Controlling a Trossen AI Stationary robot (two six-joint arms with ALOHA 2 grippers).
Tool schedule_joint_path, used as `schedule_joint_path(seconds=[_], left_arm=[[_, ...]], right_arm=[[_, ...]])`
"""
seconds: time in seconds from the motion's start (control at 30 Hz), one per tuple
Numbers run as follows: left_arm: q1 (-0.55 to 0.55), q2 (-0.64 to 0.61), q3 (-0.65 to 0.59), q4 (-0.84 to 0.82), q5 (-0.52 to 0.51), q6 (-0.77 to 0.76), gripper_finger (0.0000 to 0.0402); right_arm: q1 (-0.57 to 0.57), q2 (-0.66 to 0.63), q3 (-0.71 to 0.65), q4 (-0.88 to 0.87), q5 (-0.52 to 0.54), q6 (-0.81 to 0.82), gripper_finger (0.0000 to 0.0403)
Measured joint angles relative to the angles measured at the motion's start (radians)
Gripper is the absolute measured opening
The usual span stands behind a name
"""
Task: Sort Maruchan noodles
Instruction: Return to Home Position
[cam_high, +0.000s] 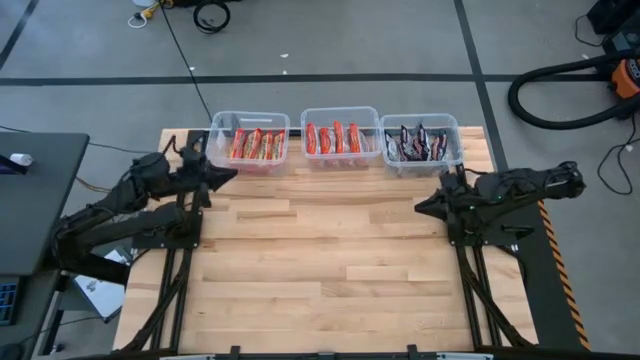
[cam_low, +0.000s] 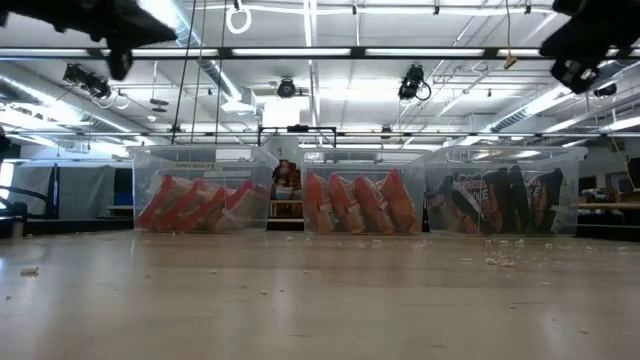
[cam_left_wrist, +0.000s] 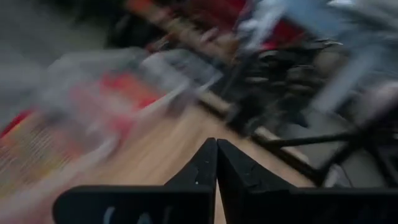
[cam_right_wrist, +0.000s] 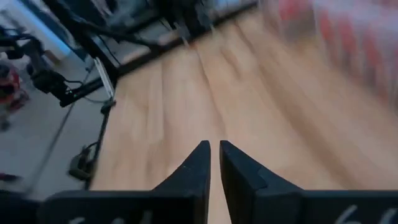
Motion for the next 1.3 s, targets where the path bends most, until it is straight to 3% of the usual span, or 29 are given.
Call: schedule_joint_path(seconds=[0.1,0.17,0.33,0.47,0.6,0.83,1.07,1.3], left_arm=[[-0.037,-0.012,-0.125,0.326,0.032,0.055,0.0011],[-0.063,-0.012,-0.222,0.533,0.027,0.087,0.0011],[-0.111,-0.015,-0.42,0.894,0.068,0.169,0.0011],[-0.147,-0.014,-0.534,1.08,0.091,0.179,0.0011],[-0.186,-0.012,-0.544,1.081,0.109,0.219,0.0011],[-0.277,-0.012,-0.546,1.062,0.126,0.282,0.0011],[-0.318,-0.013,-0.546,1.013,0.122,0.315,0.0011],[-0.299,-0.012,-0.546,0.749,0.12,0.277,0.0011]], right_arm=[[-0.004,-0.041,-0.078,0.18,0.039,-0.222,0.0052],[-0.021,-0.069,-0.139,0.307,0.025,-0.284,0.0058],[-0.086,-0.16,-0.272,0.418,-0.241,-0.246,0.0066],[-0.144,-0.277,-0.312,0.421,-0.281,-0.25,0.0067],[-0.205,-0.29,-0.332,0.503,-0.297,-0.275,0.0066],[-0.262,-0.293,-0.533,0.919,-0.403,-0.204,0.0066],[-0.294,-0.285,-0.55,0.881,-0.393,-0.323,0.0067],[-0.305,-0.261,-0.549,0.715,-0.374,-0.373,0.0066]])
